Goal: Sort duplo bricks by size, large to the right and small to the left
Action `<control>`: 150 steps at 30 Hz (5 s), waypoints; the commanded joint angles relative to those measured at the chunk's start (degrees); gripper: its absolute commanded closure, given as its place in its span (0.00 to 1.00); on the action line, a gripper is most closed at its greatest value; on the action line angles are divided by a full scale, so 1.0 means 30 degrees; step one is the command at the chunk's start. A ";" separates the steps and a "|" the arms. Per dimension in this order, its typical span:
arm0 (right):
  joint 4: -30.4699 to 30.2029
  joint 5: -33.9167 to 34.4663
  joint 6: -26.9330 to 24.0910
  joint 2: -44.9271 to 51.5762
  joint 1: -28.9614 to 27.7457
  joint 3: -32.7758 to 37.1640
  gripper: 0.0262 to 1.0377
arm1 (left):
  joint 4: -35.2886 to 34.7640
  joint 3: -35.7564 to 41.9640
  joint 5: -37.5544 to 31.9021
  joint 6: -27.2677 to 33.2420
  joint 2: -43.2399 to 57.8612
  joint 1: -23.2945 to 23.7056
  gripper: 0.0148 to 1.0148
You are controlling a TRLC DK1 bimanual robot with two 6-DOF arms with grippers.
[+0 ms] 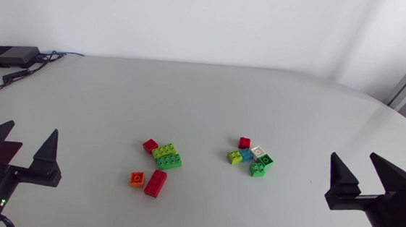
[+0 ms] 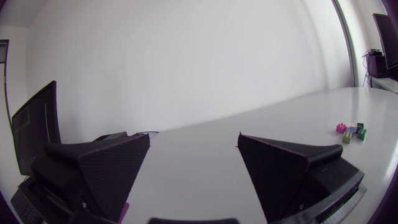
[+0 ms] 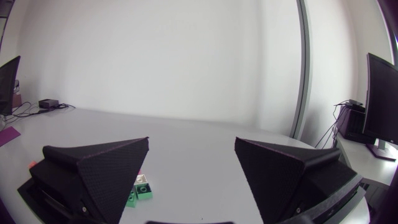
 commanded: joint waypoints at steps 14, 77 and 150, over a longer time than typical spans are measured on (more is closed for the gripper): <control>-0.1856 -0.0546 -0.0296 0.2062 0.1082 0.0462 0.04 | -0.0536 -0.0192 0.0169 0.0265 -0.0311 0.0110 0.03; -1.0645 0.1241 -0.0999 3.6105 0.1785 2.0969 0.04 | -1.5858 1.6302 0.0872 0.0119 2.0285 -0.0886 0.03; -1.3545 0.1622 0.0173 3.9064 0.6971 2.5100 0.04 | -1.4950 1.4310 0.1780 0.0763 1.8732 -0.0740 0.03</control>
